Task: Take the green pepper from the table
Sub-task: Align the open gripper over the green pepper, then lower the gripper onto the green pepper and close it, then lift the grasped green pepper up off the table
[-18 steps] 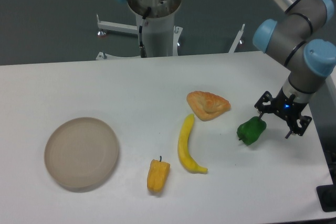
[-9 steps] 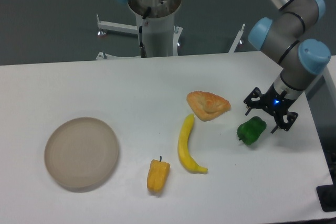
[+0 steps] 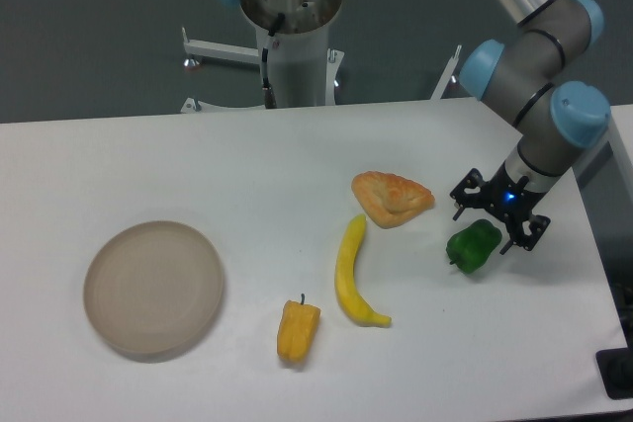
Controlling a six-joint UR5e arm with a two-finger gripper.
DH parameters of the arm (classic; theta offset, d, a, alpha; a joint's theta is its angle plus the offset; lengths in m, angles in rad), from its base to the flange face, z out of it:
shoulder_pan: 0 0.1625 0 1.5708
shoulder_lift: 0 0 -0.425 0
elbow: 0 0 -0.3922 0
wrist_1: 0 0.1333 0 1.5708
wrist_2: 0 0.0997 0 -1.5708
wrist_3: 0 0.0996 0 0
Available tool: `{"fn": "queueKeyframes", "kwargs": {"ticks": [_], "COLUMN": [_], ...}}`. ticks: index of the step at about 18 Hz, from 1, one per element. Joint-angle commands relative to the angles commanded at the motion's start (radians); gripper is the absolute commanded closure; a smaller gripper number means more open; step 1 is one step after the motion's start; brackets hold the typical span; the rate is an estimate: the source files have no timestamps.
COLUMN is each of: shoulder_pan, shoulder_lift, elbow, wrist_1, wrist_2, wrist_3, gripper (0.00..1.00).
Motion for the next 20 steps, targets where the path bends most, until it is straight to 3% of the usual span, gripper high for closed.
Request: {"fn": "queueKeyframes", "kwargs": {"ticks": [2,5,7,13,20], "shoulder_pan": [-0.003,-0.003,-0.003,-0.002,-0.035], "shoulder_lift": [0.0,0.0,0.0,0.018,0.123], "elbow": [0.0,0.003,0.011,0.04,0.091], "wrist_1": [0.0,0.0,0.0,0.0,-0.006], "wrist_2": [0.0,0.0,0.0,0.006,0.015], "wrist_3": [0.002,0.008,0.011,0.012,0.015], "gripper": [0.05,0.47,0.61,0.68,0.68]}}
